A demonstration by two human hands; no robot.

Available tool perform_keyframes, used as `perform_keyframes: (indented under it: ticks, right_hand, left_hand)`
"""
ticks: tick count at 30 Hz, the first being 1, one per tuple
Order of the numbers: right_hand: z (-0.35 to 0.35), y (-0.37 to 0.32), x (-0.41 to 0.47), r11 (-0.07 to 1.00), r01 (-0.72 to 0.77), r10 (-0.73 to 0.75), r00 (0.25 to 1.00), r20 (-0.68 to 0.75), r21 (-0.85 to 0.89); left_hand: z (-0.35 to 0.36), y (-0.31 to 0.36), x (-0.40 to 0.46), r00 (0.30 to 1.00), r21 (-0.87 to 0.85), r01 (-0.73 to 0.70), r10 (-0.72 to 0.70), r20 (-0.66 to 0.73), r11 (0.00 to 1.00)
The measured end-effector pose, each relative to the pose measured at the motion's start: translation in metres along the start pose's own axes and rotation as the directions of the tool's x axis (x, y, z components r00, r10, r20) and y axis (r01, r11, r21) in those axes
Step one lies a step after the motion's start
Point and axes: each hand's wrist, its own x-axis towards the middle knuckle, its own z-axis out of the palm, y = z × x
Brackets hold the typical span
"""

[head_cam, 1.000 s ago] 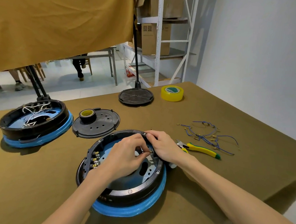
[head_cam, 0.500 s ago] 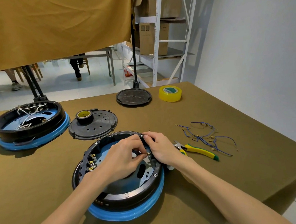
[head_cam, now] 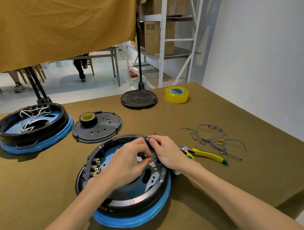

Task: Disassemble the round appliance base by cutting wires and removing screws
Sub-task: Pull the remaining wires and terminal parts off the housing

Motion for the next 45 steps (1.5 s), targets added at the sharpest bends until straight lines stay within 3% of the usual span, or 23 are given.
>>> perform_keyframes:
  ticks: [45]
  right_hand:
    - [-0.0007,0.0006,0.0028,0.998,0.000,0.001,1.000,0.022,-0.060]
  left_hand:
    - [-0.0003,-0.0054,0.0018,1.000,-0.015,-0.021,0.021,0.021,1.000]
